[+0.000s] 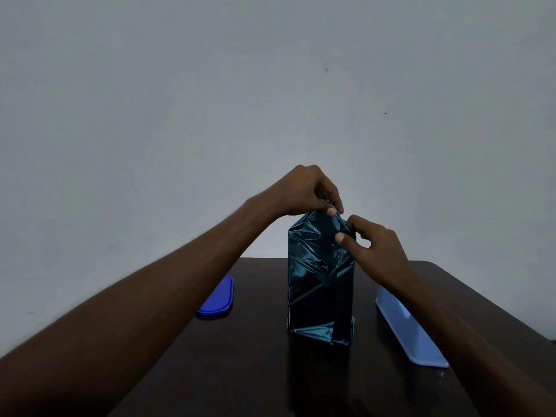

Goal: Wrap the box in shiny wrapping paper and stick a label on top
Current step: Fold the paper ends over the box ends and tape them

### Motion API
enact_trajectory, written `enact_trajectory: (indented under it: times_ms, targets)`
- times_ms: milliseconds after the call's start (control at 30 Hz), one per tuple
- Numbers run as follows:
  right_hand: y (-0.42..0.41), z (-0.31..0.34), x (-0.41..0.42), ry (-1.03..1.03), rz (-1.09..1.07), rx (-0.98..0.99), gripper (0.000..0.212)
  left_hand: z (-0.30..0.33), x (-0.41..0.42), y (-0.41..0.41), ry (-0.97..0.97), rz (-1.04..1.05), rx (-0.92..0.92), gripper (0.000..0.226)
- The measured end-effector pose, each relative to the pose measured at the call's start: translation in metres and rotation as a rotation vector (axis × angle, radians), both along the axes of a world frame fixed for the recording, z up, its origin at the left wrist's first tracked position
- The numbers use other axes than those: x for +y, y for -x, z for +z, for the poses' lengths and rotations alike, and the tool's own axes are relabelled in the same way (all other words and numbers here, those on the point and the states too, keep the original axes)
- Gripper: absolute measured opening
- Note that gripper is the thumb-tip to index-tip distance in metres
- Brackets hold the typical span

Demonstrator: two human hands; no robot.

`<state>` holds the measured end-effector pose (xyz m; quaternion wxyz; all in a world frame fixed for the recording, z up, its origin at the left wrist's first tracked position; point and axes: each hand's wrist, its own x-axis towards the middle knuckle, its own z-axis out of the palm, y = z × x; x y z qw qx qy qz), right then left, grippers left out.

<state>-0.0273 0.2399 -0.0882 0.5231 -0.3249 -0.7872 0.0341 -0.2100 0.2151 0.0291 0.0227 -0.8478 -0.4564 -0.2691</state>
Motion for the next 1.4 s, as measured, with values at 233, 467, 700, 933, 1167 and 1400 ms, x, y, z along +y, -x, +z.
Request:
enact_trajectory:
  times_ms: [233, 467, 700, 933, 1167, 1400]
  targets:
    - [0.001, -0.001, 0.0, 0.03, 0.046, 0.034, 0.025, 0.003, 0.004, 0.0, 0.015, 0.016, -0.019, 0.003]
    - [0.003, 0.001, -0.001, 0.107, 0.108, 0.135, 0.03, 0.008, 0.022, -0.008, 0.072, 0.124, 0.089, 0.009]
    - [0.008, 0.005, 0.007, 0.286, 0.16, 0.296, 0.034, 0.0, 0.036, -0.01, 0.133, 0.174, 0.11, 0.016]
    - [0.012, 0.005, 0.013, 0.382, 0.153, 0.406, 0.005, -0.009, 0.043, -0.007, 0.218, 0.243, 0.053, 0.018]
    - [0.013, 0.005, 0.014, 0.365, 0.182, 0.385, 0.013, -0.016, 0.042, -0.006, 0.223, 0.298, -0.035, 0.018]
    - [0.015, 0.004, 0.015, 0.363, 0.189, 0.404, 0.016, -0.017, 0.026, 0.025, 0.197, 0.454, -0.219, 0.037]
